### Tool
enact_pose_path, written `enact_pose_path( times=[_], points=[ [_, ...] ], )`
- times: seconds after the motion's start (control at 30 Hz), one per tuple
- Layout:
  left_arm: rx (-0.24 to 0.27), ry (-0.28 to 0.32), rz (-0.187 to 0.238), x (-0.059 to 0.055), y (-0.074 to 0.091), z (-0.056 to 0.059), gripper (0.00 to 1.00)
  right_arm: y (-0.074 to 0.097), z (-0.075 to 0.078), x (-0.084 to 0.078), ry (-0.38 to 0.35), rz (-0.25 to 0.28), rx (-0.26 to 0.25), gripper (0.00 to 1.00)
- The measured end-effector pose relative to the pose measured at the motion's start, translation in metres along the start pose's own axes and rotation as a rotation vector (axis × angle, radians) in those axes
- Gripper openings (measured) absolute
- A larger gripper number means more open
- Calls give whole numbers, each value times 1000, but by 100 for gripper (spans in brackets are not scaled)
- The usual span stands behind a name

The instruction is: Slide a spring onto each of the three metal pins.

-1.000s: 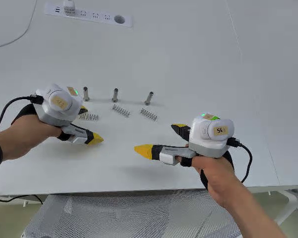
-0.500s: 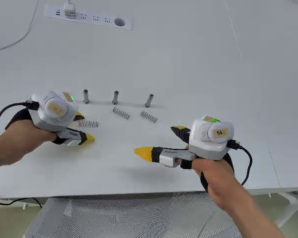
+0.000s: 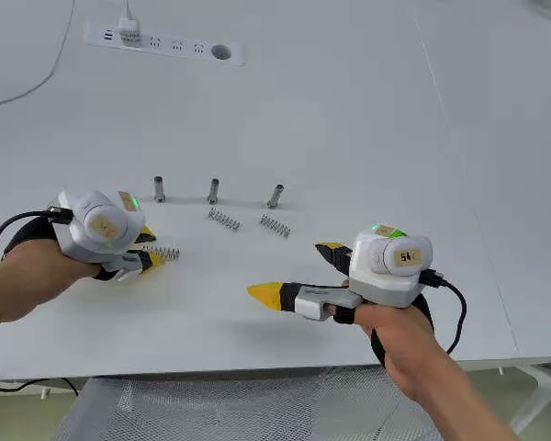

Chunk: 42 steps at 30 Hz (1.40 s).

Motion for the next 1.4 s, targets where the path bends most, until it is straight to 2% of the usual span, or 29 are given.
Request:
enact_pose_path(
  times=[0.2,0.4,0.6,0.8,1.07,1.4],
  points=[
    [-16,-49,-19,-5,5,6,13,1,1,2,-3,6,-4,91],
    [-2,-36,-29,-5,5,5,11,0,-1,1,-2,5,-1,91],
    [27,6,-44,-6,6,4,10,0,-2,2,-1,3,4,91],
    [39,74,-37,-9,9,4,10,0,-4,0,-8,2,10,91],
    [49,92,-35,-11,15,8,10,-1,-6,-2,-16,-7,18,91],
    [52,100,-15,-3,19,12,10,-2,-9,-3,-16,-12,31,91]
  ],
)
Point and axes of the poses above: the centre of the closed fingertips' face, and the gripper's own axes: y roughly backward along the fingers, z roughly to its right, x roughly out of its top, the point moved 1 cm from there along y, roughly backward along the fingers, and after that the axes turned 10 degrees about z, right-handed, at the moved point
